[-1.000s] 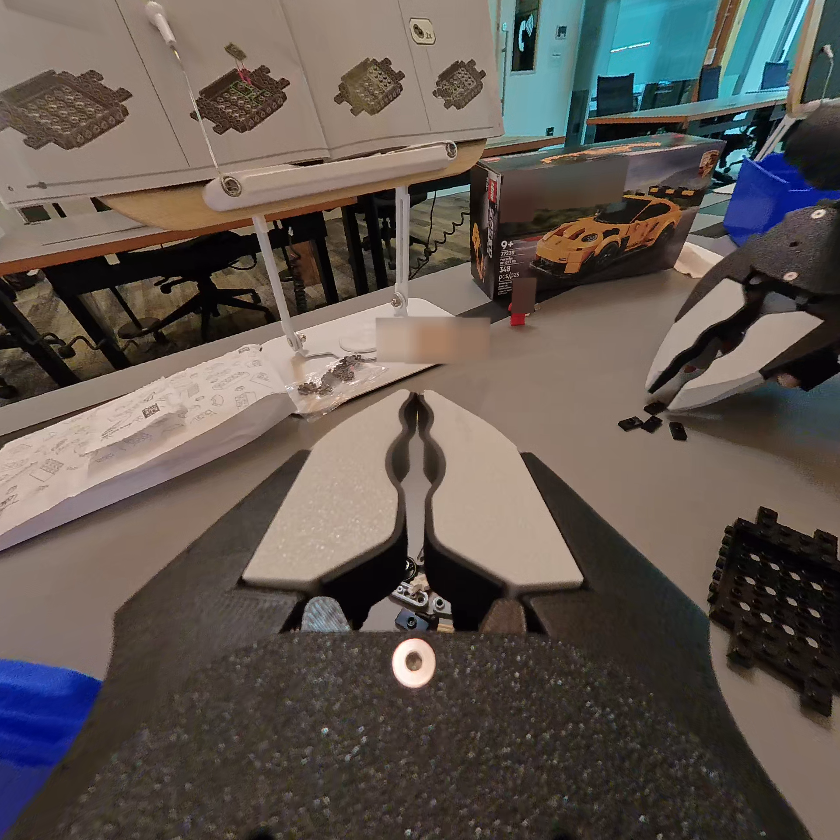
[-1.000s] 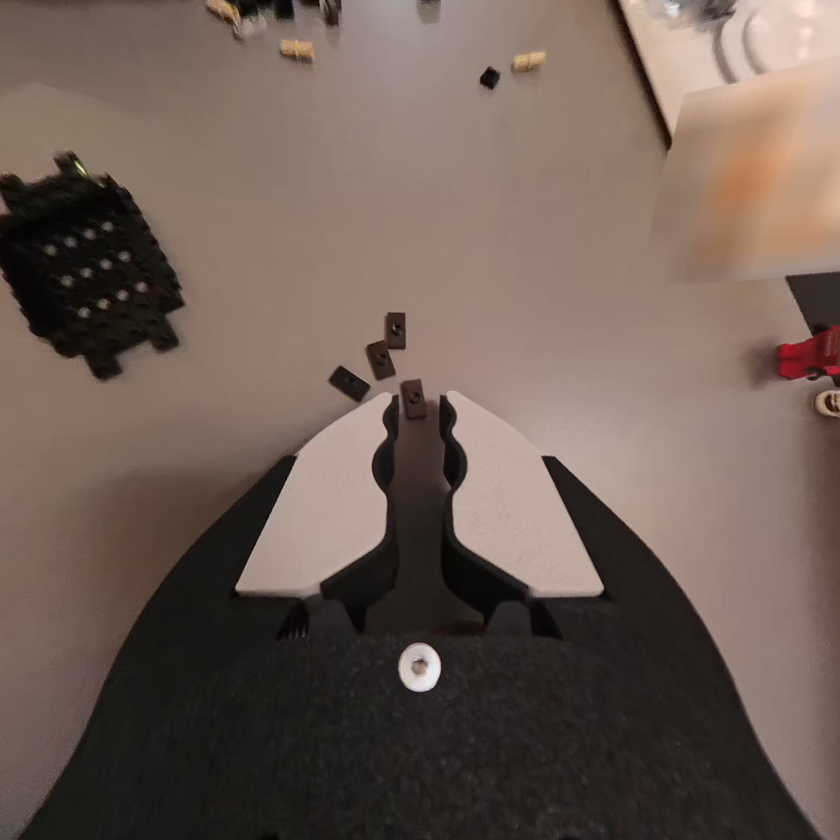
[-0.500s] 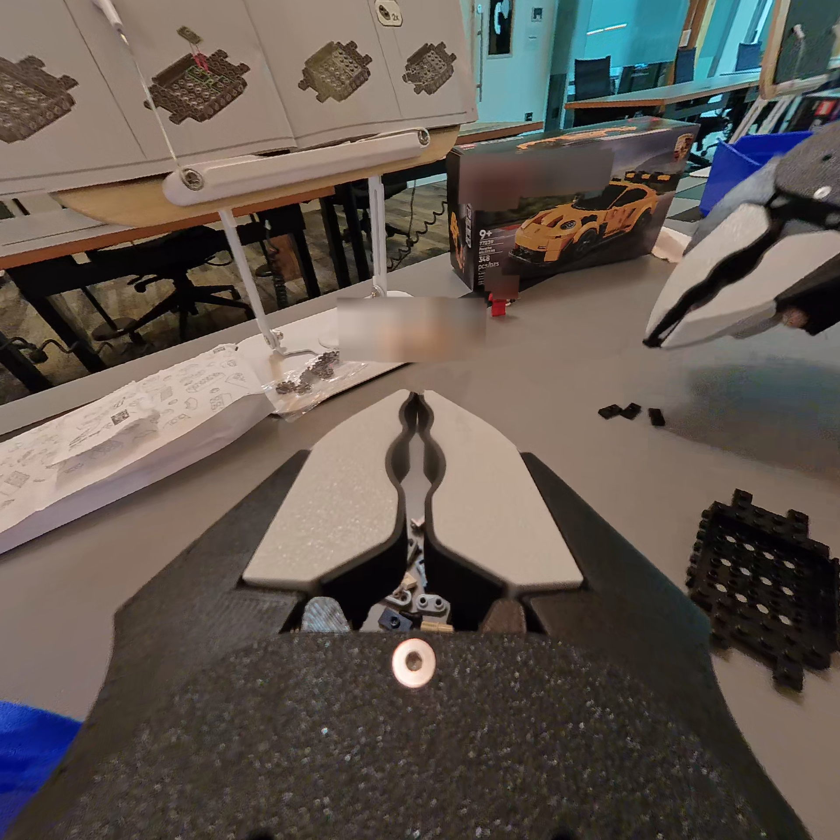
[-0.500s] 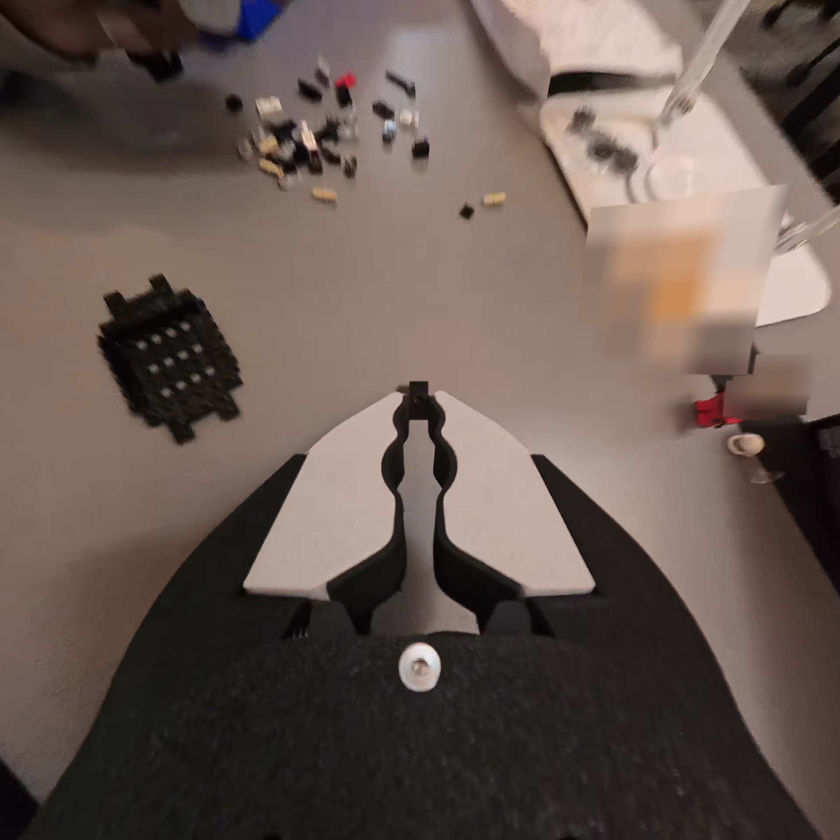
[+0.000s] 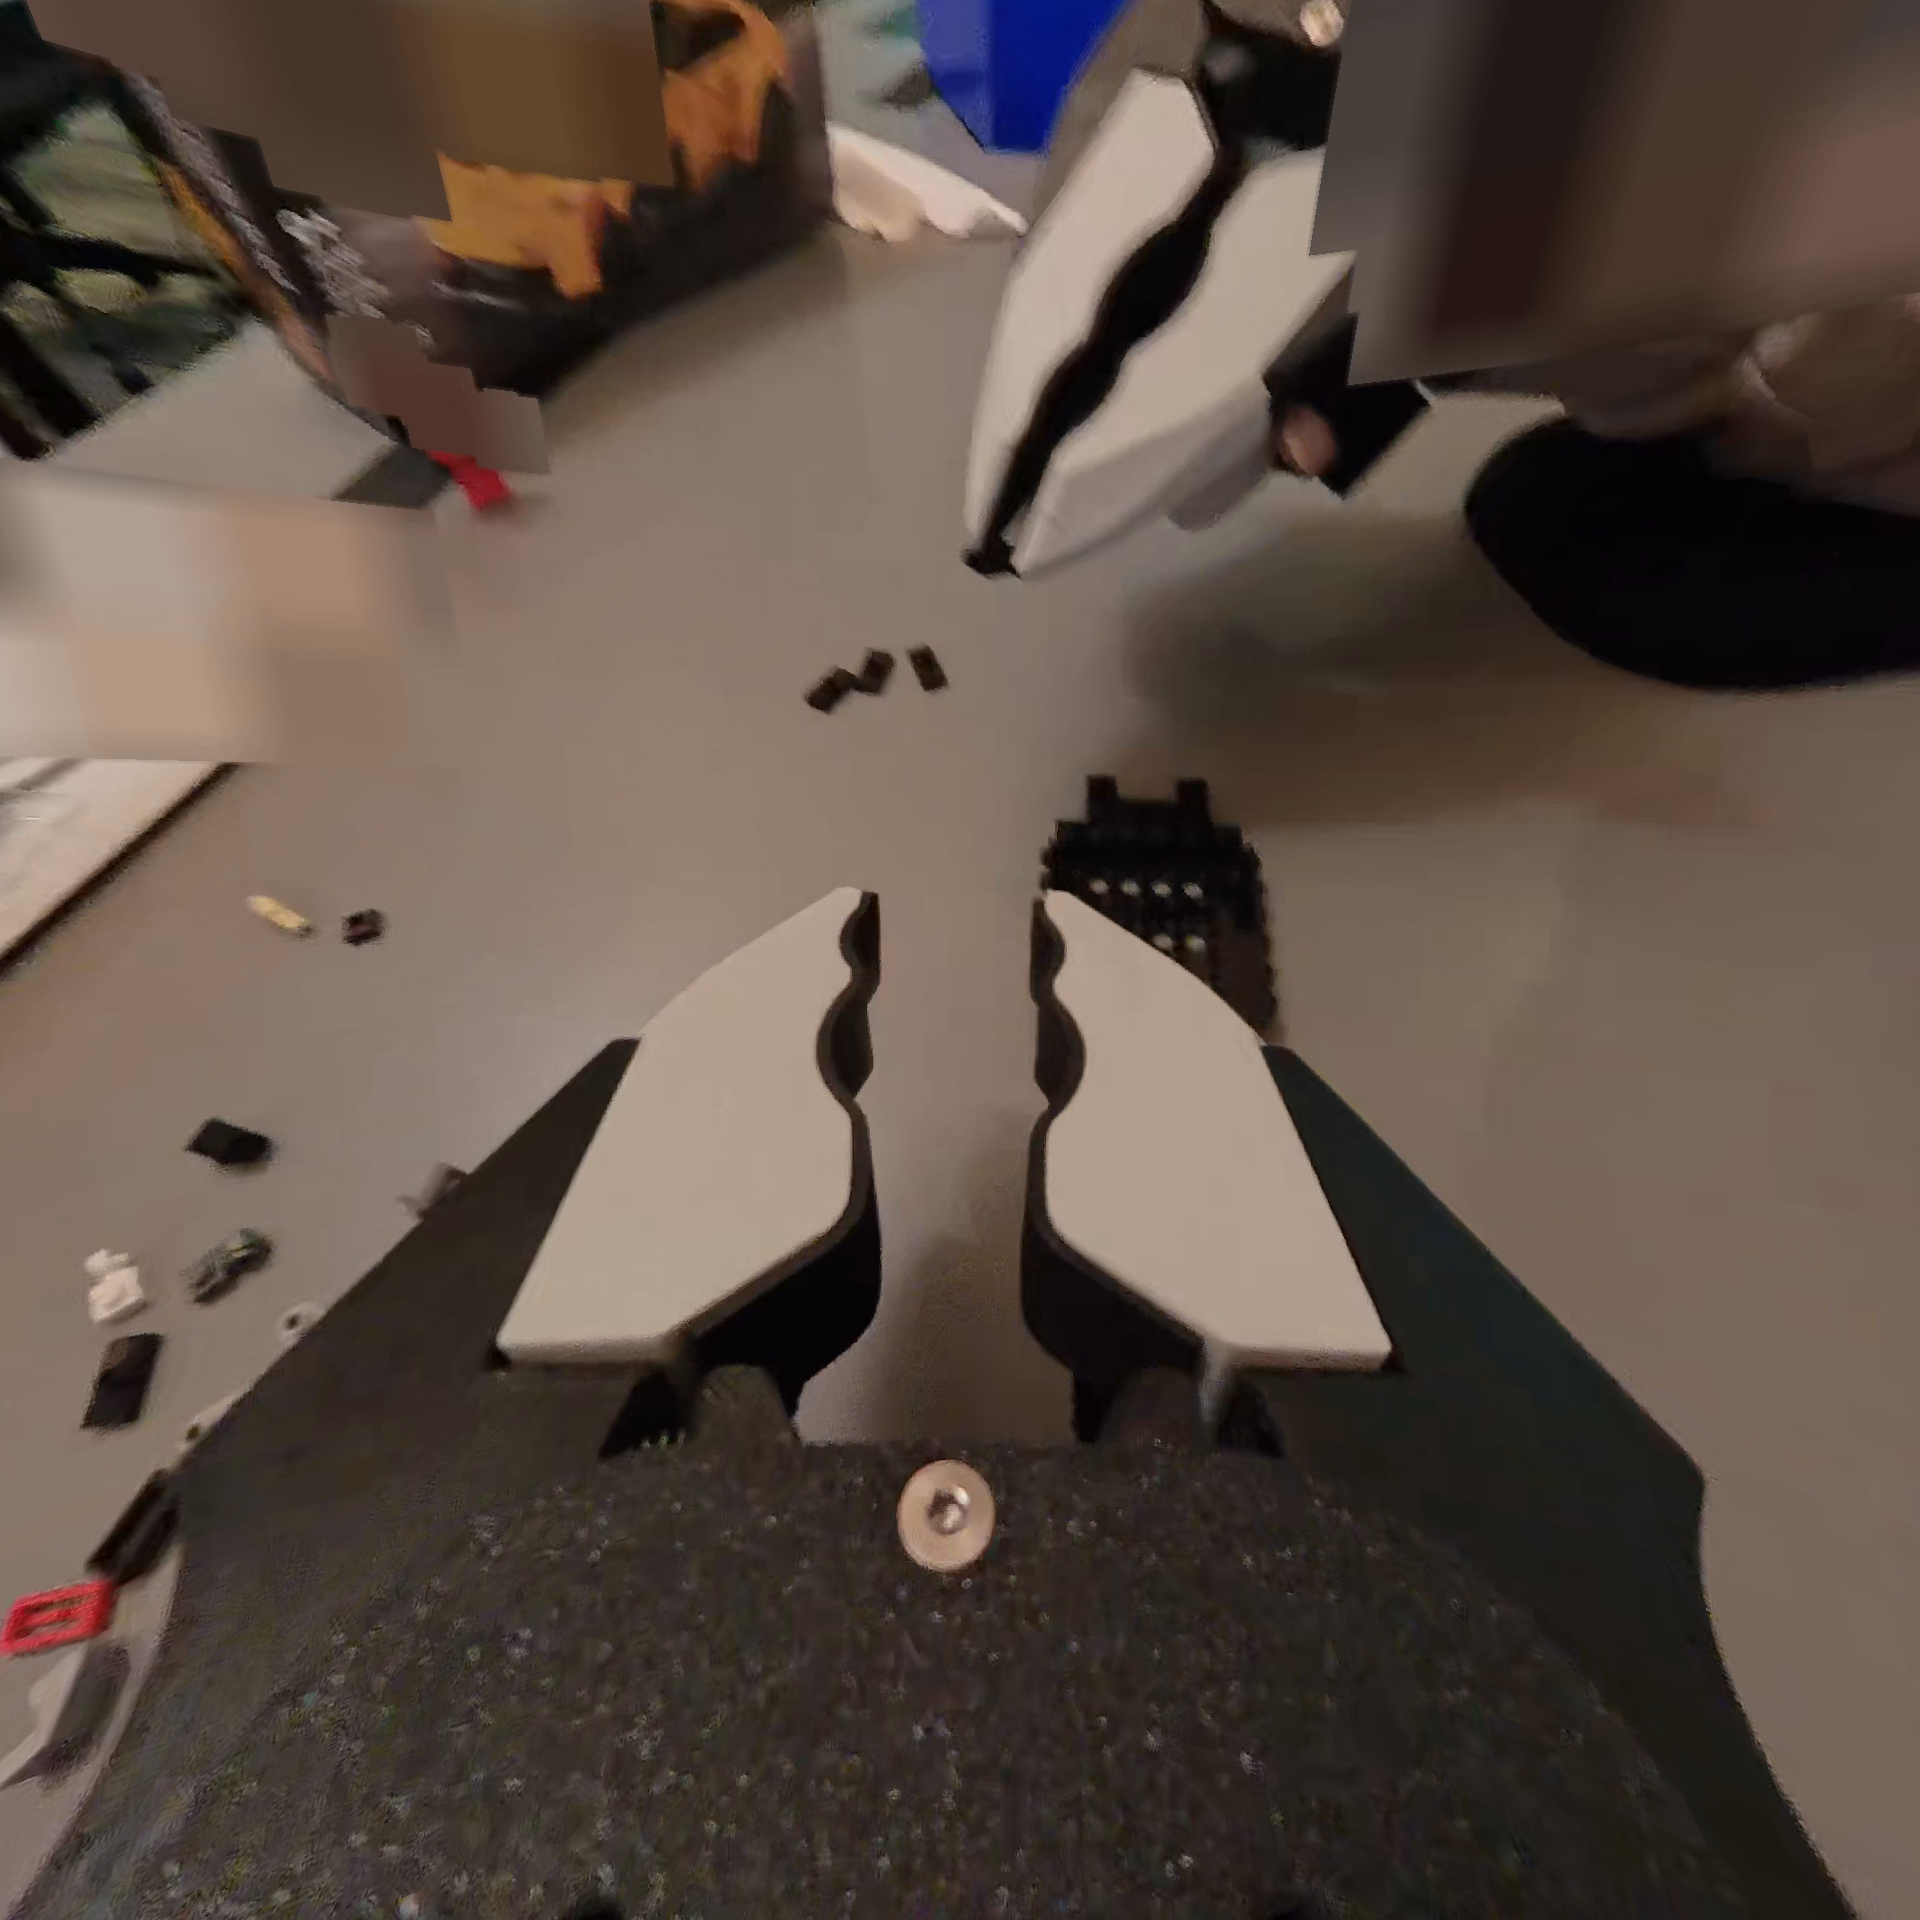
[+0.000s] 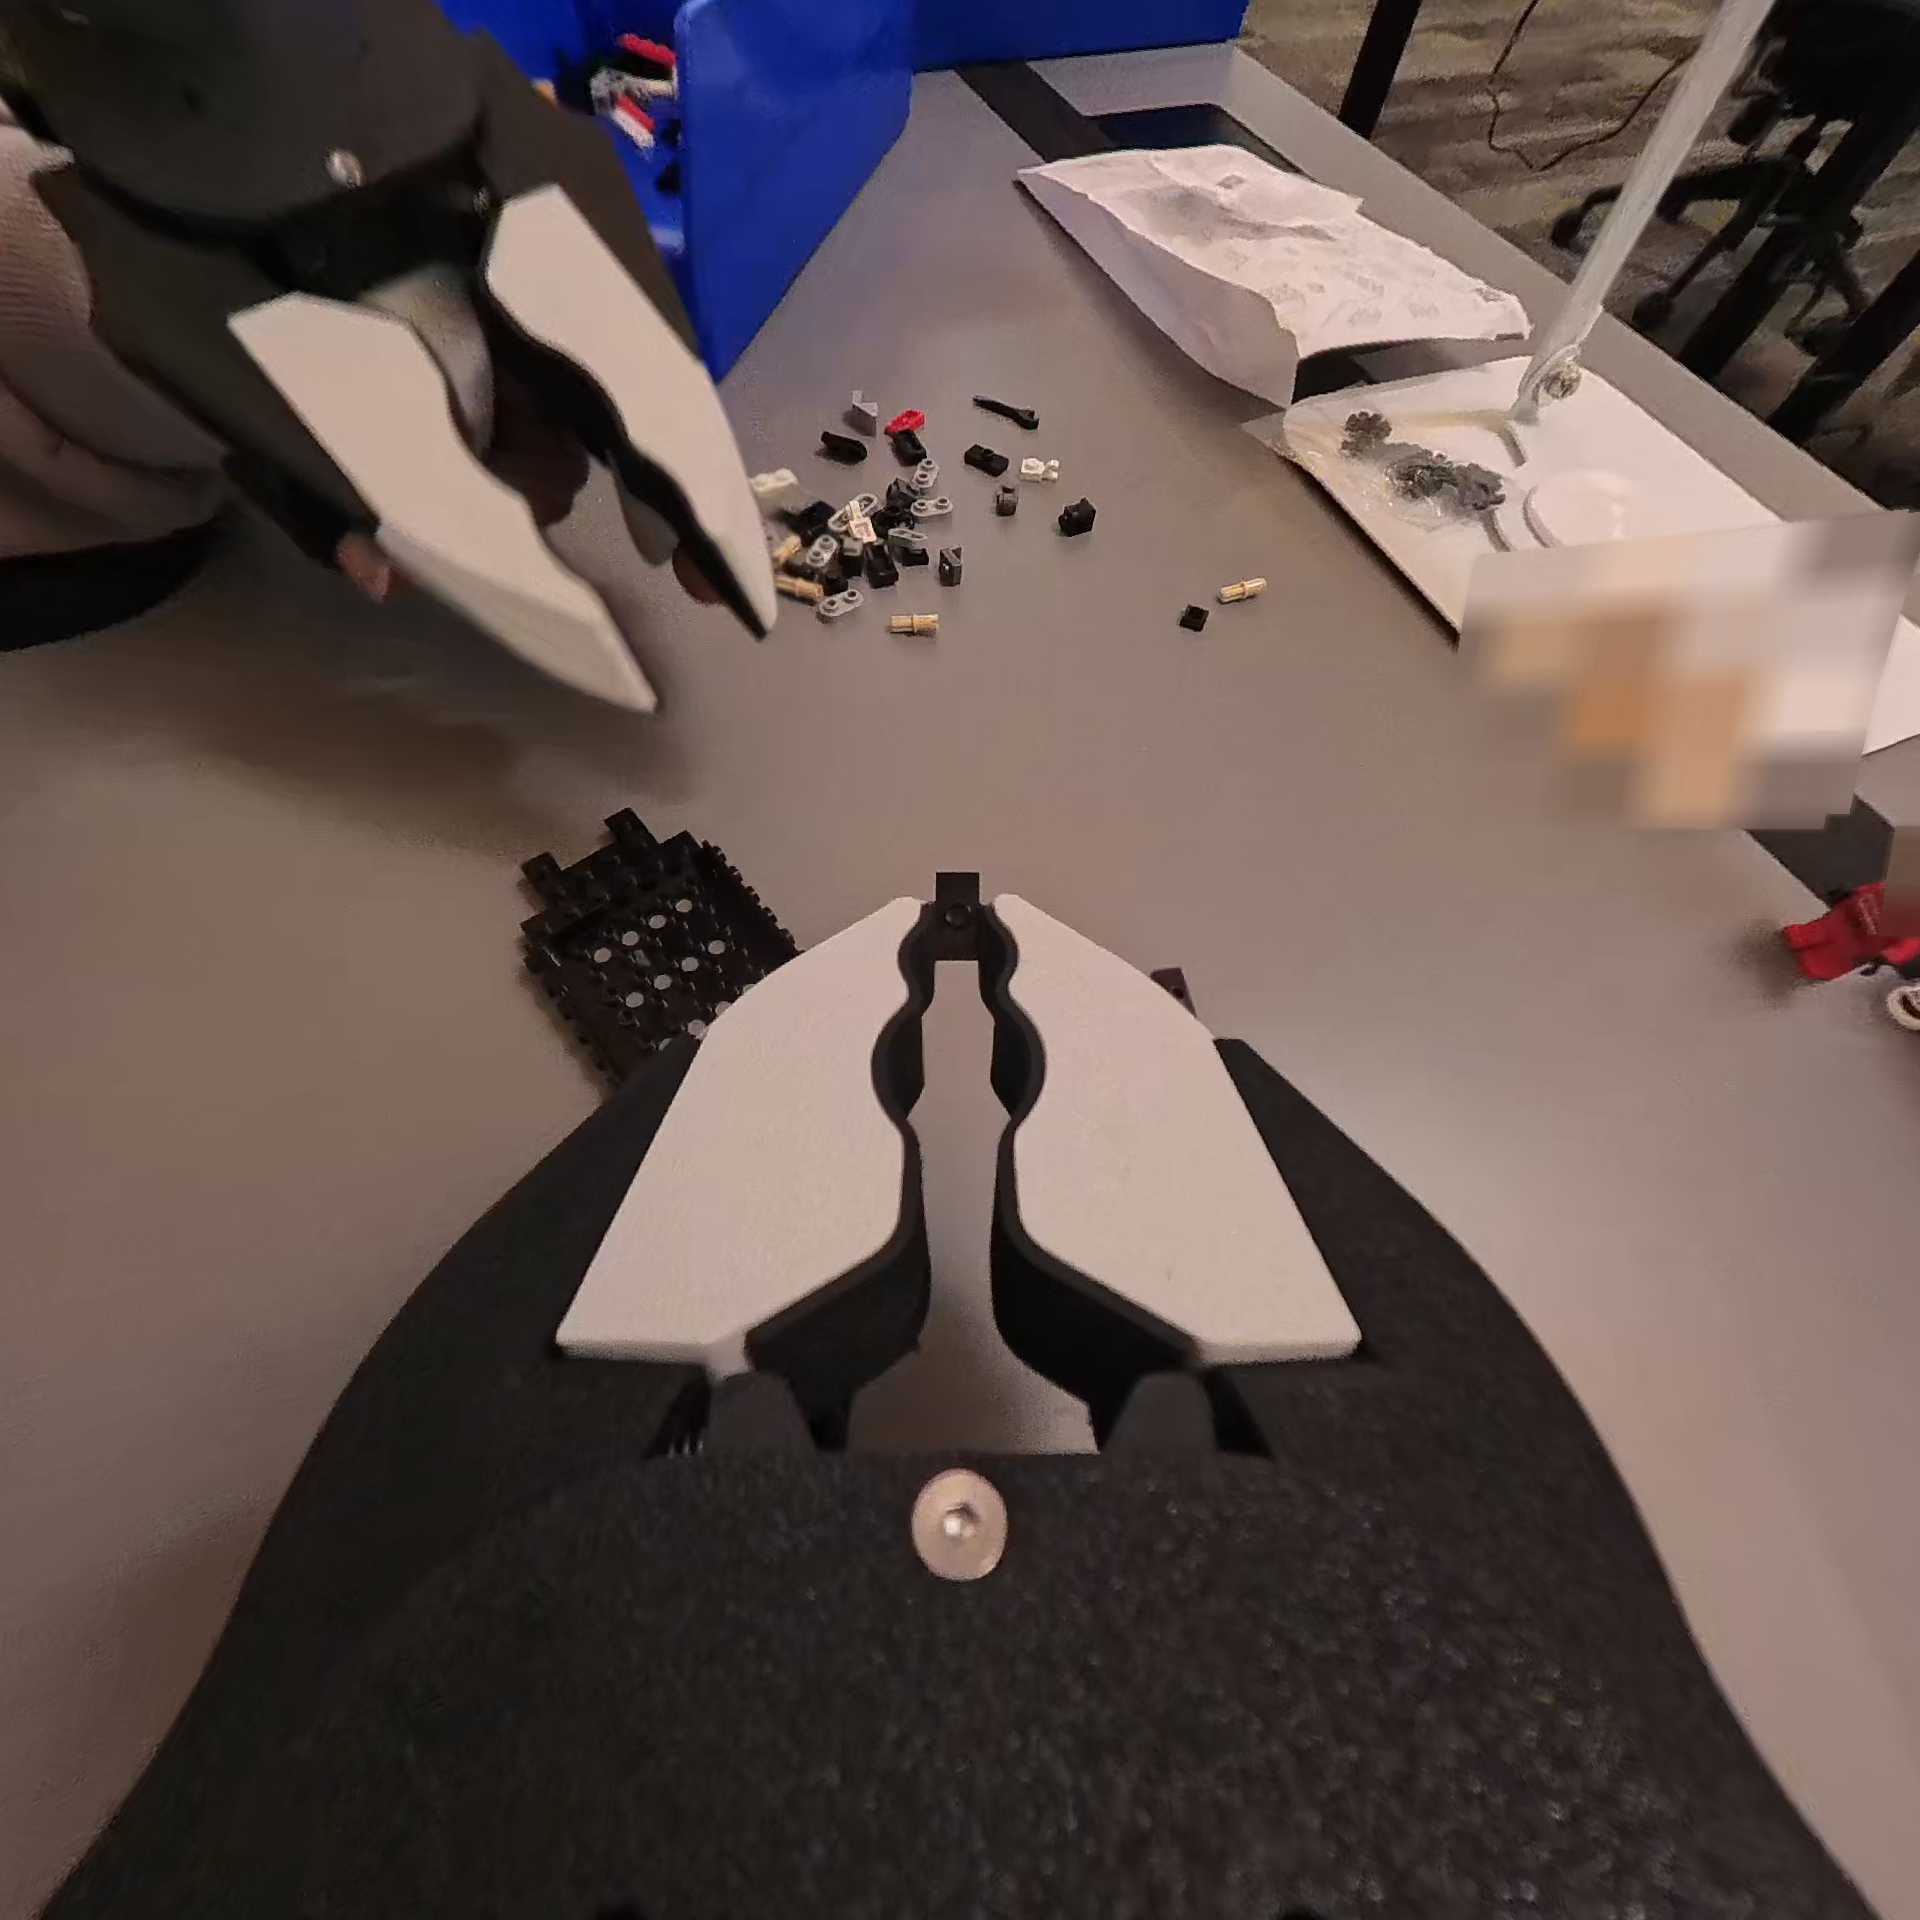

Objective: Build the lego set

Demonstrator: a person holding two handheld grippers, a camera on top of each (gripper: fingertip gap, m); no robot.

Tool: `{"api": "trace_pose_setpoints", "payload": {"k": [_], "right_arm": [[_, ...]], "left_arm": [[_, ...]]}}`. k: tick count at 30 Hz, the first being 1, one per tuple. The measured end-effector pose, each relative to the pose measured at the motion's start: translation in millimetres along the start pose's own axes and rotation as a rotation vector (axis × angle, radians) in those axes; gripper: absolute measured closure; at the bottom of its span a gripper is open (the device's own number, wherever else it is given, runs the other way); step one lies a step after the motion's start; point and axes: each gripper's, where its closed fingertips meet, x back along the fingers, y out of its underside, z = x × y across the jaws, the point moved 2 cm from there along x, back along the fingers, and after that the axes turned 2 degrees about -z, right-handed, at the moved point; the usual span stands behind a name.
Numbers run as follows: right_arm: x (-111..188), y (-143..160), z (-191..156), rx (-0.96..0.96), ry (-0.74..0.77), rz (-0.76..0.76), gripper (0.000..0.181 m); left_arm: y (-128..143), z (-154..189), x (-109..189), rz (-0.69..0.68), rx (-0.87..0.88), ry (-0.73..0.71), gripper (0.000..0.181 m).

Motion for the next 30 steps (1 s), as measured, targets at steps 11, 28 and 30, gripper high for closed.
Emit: {"api": "trace_pose_setpoints", "payload": {"k": [11, 28, 30], "right_arm": [[-6, 12, 2, 0.010, -0.005, -0.022, 0.174], [-6, 17, -3, 0.057, -0.031, -0.039, 0.174], [-6, 18, -3, 0.058, -0.035, -0.043, 0.174]], "left_arm": [[29, 37, -26, -0.229, -0.109, 0.127, 0.127], [27, 25, -18, -0.185, -0.075, 0.123, 0.137], [27, 27, -18, -0.183, -0.064, 0.143, 0.133]]}}
